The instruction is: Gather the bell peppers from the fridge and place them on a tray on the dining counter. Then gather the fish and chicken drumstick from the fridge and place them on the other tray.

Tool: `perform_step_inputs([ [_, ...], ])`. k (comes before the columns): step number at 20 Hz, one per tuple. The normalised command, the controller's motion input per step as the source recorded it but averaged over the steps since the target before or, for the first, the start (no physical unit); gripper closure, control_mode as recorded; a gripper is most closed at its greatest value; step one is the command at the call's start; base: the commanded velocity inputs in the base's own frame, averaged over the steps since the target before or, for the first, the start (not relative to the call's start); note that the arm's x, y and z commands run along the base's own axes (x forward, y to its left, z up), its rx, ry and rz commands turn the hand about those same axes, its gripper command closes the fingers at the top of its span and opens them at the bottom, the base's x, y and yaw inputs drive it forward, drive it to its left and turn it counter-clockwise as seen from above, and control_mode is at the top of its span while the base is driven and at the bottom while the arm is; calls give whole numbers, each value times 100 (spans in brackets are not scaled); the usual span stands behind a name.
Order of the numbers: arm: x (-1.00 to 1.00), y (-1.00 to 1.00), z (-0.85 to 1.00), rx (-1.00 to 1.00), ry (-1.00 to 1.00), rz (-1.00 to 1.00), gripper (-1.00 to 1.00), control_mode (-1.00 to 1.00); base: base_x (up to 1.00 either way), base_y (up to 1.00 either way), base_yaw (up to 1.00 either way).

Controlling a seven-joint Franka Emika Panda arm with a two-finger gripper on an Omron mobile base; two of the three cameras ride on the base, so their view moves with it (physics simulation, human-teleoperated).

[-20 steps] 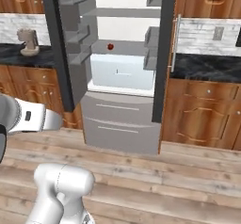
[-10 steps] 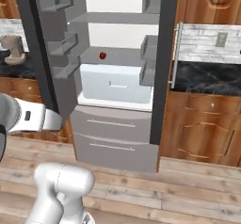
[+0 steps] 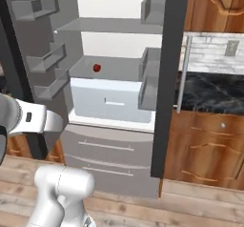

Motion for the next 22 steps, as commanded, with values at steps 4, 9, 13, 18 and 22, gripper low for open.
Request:
perform_step_inputs([
  [4,0,0,0,0,0,0,-100,100,63,31,0],
  [9,0,0,0,0,0,0,-100,100,67,1,-4],
  [13,0,0,0,0,0,0,-100,100,58,-1,-3],
  [18,0,0,0,0,0,0,-100,100,66,0,-3],
  [22,0,0,0,0,0,0,-100,100,71,0,-3],
])
